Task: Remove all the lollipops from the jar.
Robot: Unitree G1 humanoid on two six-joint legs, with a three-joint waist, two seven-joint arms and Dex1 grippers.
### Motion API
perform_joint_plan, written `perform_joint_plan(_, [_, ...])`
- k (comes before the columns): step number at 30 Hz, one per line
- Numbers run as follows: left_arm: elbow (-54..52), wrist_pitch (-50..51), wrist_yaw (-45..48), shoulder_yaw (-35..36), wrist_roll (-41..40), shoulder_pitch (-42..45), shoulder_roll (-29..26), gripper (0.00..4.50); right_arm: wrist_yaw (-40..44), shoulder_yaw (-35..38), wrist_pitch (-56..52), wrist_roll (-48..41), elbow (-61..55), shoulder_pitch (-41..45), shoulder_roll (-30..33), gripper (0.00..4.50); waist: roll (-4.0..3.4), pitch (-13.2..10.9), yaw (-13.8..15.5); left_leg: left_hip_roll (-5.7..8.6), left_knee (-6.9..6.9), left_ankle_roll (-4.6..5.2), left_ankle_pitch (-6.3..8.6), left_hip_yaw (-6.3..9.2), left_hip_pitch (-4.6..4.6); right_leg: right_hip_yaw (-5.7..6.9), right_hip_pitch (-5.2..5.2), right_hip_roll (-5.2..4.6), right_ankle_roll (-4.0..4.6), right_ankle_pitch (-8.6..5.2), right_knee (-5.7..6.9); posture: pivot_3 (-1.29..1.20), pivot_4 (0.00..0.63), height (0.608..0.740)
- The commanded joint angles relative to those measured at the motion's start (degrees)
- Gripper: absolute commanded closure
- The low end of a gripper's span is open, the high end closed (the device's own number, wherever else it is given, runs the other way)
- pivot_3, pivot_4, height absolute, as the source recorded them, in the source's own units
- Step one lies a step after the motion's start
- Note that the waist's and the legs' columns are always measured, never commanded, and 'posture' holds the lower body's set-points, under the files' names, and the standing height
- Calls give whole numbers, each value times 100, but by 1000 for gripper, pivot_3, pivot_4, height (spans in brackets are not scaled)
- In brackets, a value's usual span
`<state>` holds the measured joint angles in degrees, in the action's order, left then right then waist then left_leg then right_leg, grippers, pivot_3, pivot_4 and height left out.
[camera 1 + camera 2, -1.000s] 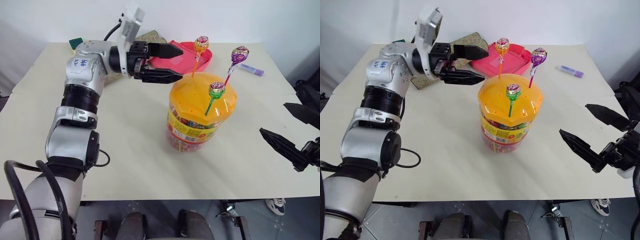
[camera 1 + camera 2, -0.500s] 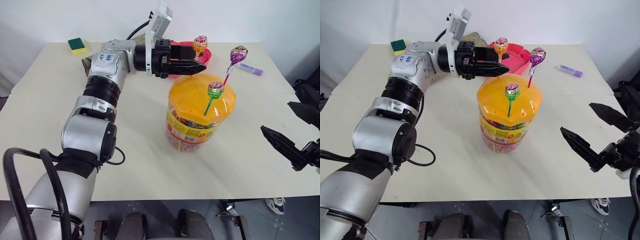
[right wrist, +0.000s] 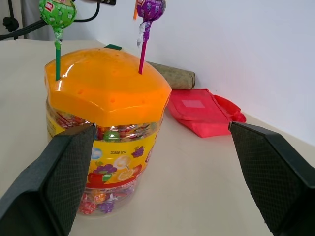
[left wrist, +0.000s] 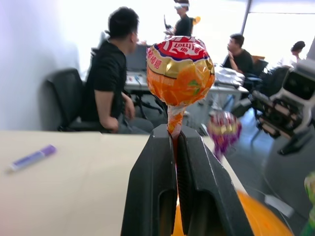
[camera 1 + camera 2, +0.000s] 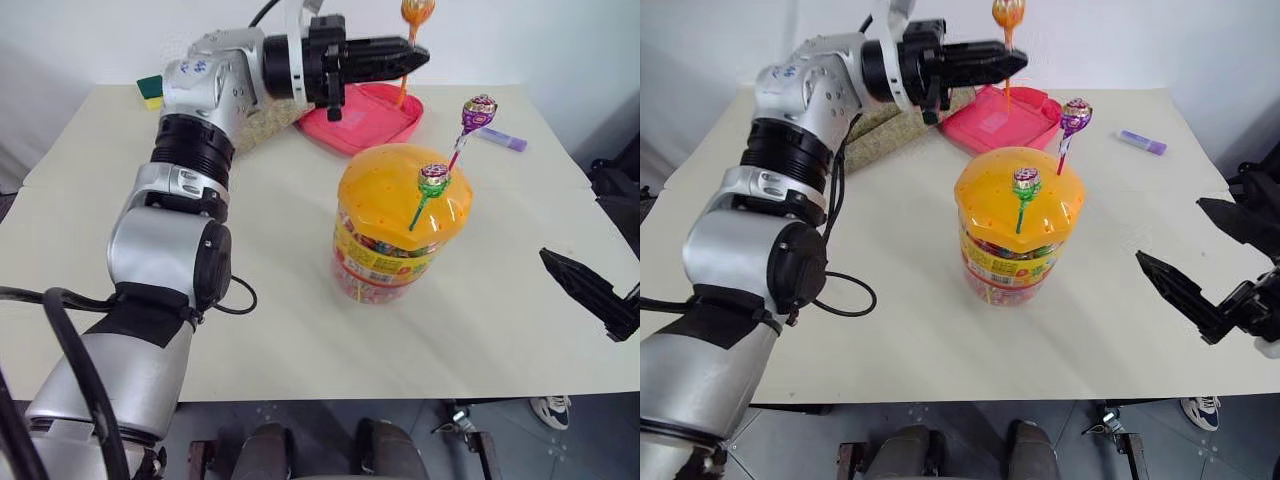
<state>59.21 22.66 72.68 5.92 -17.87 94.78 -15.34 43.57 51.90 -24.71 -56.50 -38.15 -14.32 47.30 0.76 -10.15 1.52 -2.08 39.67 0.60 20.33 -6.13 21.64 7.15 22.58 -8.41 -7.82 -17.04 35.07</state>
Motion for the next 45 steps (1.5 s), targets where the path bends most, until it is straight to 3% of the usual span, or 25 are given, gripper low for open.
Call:
perform_joint_plan(1, [-184, 249, -405, 77, 60, 287, -298, 4422, 205, 191, 59, -102, 99, 115, 193, 0, 0, 0, -3, 0, 0, 0, 0, 0, 0, 0, 0, 0, 0, 0, 0, 0, 150, 740])
perform_joint_plan(3, [-211, 453, -563, -2, 173, 298, -468, 4422, 314, 185, 36, -126, 167, 170, 268, 0, 0, 0, -10, 0, -1, 0, 0, -1, 0, -2, 1, 0, 0, 0, 0, 0, 150, 740])
perform_joint_plan(8, [-1096, 1662, -760, -765, 857, -693, -1444, 4422, 1106, -65, 18, -148, 582, 309, 551, 0, -5, 3, -44, 1, -14, 0, 0, -12, -18, -17, 2, 1, 0, 0, 4, 0, 150, 740])
perform_joint_plan(16, [-3994, 4578, -1890, -841, 872, -3163, -2470, 4422, 1845, -287, -89, -9, 1326, 562, 828, 0, 20, -13, 4, -1, 5, 0, 0, 3, -4, -17, 3, 3, 0, 0, 10, 0, 150, 740])
perform_joint_plan(22, [-5500, 6033, -2652, -838, 728, -4524, -2616, 4422, 1871, -707, -21, 188, 1483, 849, 759, 0, 26, -16, 19, -1, 34, 4, 3, 12, 0, -19, -2, 0, 0, 0, 30, 0, 150, 740])
perform_joint_plan(27, [-5544, 6525, -3267, -890, 735, -4858, -2473, 4422, 1858, -943, -11, 256, 1457, 1015, 647, 0, 26, -16, 8, -2, 38, -2, 0, 10, -13, -30, -3, -1, 1, -1, 50, 0, 150, 740])
perform_joint_plan(31, [-5578, 6595, -3371, -1007, 571, -4966, -2605, 3514, 1886, -898, -20, 272, 1403, 944, 595, 0, 22, -14, -3, -1, 35, -2, -1, 6, -25, -42, -3, -1, 2, -1, 53, 0, 150, 740])
perform_joint_plan(43, [-5448, 6713, -3470, -826, 160, -4715, -2884, 39, 1753, -771, -17, 231, 1197, 758, 480, 0, 5, -4, -21, -2, 34, -3, -1, -2, -50, -70, -2, -1, 5, -3, 73, 0, 150, 740])
perform_joint_plan(45, [-5468, 6735, -3394, -810, 48, -4560, -3008, 39, 1743, -754, -12, 245, 1189, 745, 484, 0, 5, -4, -24, -2, 34, -3, -1, -1, -48, -73, 1, -1, 5, -3, 73, 0, 150, 740])
